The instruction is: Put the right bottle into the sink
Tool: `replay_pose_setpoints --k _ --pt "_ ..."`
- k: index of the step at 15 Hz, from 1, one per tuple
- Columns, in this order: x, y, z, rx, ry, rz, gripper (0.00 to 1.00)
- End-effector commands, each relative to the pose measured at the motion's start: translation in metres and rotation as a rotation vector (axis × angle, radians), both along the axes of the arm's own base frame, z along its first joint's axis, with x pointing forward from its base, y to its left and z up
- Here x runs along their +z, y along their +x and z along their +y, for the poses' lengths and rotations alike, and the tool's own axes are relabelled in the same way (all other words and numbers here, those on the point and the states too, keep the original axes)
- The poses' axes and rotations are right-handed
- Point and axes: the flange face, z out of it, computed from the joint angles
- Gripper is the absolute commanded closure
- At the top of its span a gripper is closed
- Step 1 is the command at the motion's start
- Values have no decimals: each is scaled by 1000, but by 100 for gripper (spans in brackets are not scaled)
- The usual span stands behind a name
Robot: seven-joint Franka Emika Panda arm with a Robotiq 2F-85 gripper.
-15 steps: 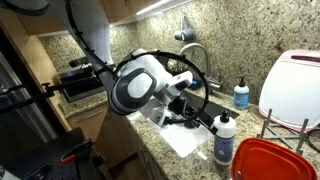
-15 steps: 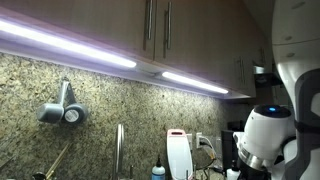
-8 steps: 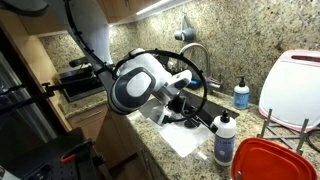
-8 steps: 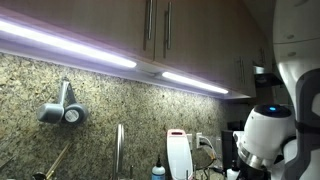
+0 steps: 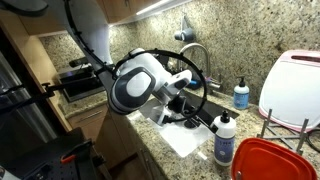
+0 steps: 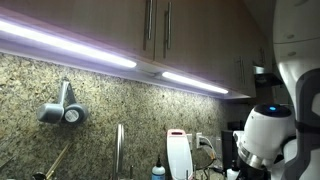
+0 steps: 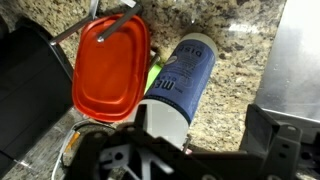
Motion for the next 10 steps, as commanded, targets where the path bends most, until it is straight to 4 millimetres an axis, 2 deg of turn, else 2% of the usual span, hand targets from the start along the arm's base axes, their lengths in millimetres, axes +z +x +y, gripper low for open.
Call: replay_pose_setpoints --k 1,5,10 --pt "0 0 1 -1 -1 0 0" --pt "0 0 1 -1 -1 0 0" --pt "-6 -3 -16 -27 9 12 0"
